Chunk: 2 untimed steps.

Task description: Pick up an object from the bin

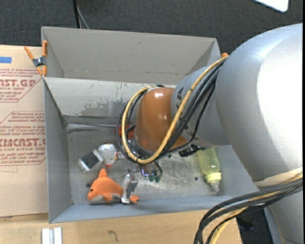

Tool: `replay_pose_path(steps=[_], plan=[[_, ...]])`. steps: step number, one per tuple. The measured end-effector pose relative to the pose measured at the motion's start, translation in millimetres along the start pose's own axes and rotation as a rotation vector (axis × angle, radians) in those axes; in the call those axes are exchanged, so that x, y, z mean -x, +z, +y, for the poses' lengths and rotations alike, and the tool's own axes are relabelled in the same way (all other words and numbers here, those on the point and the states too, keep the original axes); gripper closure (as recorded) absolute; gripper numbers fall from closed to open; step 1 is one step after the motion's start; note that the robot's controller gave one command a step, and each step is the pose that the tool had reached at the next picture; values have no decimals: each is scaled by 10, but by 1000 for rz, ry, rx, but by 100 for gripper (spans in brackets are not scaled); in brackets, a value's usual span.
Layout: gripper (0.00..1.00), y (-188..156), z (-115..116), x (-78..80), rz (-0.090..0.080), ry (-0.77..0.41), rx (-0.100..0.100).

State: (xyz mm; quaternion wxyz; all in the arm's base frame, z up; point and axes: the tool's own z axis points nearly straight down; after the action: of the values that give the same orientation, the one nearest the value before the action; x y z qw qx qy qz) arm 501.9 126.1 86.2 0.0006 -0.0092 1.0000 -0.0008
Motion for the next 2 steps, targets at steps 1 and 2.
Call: replay_pose_path(steps=[1,2], plan=[[0,-54,40,-4,-2,-9,1],[0,-5,272,10,0,-83,3]])
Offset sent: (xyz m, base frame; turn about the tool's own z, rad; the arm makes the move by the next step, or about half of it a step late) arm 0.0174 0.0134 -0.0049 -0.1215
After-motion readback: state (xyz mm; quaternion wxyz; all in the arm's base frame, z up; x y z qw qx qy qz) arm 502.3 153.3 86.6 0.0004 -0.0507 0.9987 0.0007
